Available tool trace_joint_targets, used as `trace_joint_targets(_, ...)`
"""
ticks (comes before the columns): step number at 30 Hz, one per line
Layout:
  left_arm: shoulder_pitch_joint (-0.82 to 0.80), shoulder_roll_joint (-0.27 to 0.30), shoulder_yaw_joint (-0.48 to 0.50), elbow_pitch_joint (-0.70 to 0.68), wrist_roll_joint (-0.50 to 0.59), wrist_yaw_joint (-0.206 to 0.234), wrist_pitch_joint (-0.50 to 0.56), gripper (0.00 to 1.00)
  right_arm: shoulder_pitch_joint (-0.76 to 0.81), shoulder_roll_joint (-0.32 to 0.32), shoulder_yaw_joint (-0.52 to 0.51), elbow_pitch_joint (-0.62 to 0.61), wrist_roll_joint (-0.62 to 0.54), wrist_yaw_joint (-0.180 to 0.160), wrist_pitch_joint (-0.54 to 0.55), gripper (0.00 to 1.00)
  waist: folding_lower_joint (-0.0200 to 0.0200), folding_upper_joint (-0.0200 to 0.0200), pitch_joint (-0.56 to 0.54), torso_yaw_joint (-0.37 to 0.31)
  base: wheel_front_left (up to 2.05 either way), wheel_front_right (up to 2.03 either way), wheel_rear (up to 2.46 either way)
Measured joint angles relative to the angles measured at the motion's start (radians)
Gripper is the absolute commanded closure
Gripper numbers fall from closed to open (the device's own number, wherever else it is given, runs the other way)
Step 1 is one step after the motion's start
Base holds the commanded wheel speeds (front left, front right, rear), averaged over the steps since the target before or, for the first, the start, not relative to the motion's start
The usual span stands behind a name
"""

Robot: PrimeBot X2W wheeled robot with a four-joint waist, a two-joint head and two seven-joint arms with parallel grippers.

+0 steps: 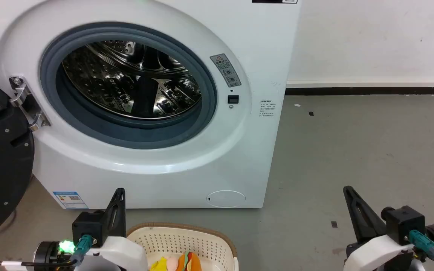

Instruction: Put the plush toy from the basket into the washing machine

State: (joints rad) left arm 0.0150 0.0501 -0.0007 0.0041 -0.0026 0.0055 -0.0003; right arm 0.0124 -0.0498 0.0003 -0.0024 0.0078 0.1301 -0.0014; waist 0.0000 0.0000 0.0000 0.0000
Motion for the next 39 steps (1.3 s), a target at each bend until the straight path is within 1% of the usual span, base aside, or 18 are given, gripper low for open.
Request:
trace_joint_targets(4,0.000,0.000,0.000,0.000,0.000,0.000,0.000,1.00,0.000,0.000,0.000,0.000,0.000,0.000,0.000,1.00,0.0000,0.0000,0.000,0.000,0.00,0.00,0.00)
trace_joint_targets(5,0.000,0.000,0.000,0.000,0.000,0.000,0.000,0.00,0.000,0.000,0.000,0.000,0.000,0.000,0.000,0.00,0.0000,0.0000,0.000,0.000,0.00,0.00,0.00)
trace_joint_targets(24,0.001,0.000,-0.027,0.008,-0.017,0.010,-0.020,0.00,0.000,0.000,-0.007,0.000,0.022,0.000,-0.019,0.00,0.0000,0.0000,0.008,-0.004,0.00,0.00,0.00)
trace_joint_targets(39,-0.004,0.000,-0.065,0.058,-0.046,0.023,-0.053,0.00,0.000,0.000,-0.018,0.006,0.039,0.000,-0.051,0.00,0.0000,0.0000,0.041,-0.017,0.00,0.00,0.00)
